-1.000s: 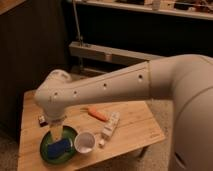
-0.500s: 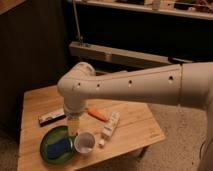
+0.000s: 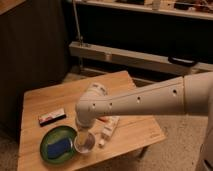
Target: Pick up the ceramic cup
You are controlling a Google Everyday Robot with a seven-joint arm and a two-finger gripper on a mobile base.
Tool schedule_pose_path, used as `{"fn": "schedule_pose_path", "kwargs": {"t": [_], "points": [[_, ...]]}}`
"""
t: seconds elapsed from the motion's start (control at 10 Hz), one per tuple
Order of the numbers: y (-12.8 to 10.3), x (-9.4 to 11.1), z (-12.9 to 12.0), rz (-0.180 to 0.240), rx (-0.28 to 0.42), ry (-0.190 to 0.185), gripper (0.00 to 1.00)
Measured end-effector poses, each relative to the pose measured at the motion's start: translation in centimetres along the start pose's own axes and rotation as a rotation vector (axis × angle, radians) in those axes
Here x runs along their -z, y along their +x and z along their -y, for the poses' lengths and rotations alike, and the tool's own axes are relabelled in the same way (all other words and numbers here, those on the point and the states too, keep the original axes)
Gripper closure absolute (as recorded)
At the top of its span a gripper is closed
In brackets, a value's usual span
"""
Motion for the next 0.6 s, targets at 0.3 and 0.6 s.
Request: {"fn": "schedule_pose_path", "kwargs": {"t": [0.3,0.6], "points": [[2.3,0.5,0.3,-0.010,-0.018,0.042,0.20],[3.1,-0.7,1.1,0.002,0.007,0.020,0.20]]}}
